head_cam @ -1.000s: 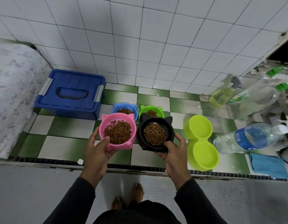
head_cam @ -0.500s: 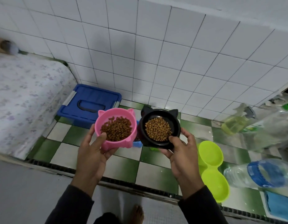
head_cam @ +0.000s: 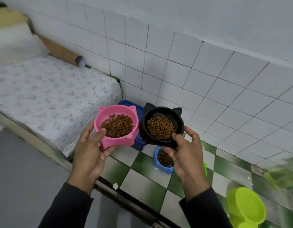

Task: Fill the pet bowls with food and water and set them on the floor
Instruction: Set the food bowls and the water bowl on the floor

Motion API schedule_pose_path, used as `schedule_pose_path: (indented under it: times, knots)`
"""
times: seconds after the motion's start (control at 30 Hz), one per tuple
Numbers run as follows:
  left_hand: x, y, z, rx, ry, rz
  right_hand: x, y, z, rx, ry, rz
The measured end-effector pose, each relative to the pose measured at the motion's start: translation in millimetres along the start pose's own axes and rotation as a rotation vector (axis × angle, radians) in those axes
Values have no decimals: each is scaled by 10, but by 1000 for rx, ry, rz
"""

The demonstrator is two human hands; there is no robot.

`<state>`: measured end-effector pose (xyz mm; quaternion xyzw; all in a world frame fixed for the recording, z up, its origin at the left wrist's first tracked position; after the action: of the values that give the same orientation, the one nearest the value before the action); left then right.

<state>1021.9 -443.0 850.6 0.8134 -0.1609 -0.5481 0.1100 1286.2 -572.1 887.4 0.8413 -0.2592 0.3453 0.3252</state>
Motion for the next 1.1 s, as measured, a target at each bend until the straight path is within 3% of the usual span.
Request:
schedule_pose_path:
  times: [0.57, 1.1]
  knots:
    - [-1747, -239, 2257, -280, 149, -192, -1525, 479, -2667, 356, 69, -119]
    - [-2552, -251, 4593, -593, 279, -322, -3538, 1208, -4545, 603, 188, -348]
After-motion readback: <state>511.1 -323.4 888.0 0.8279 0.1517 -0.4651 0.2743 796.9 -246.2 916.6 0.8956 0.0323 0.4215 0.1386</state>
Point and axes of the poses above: each hand's wrist, its own y-axis away from the middle knuckle, its own z-axis out of the back of the hand, x = y × z, the point moved 9 cm from there along -y, towards the middle knuckle, and after that the axes turned 11 degrees about -y, right-handed, at the moved point
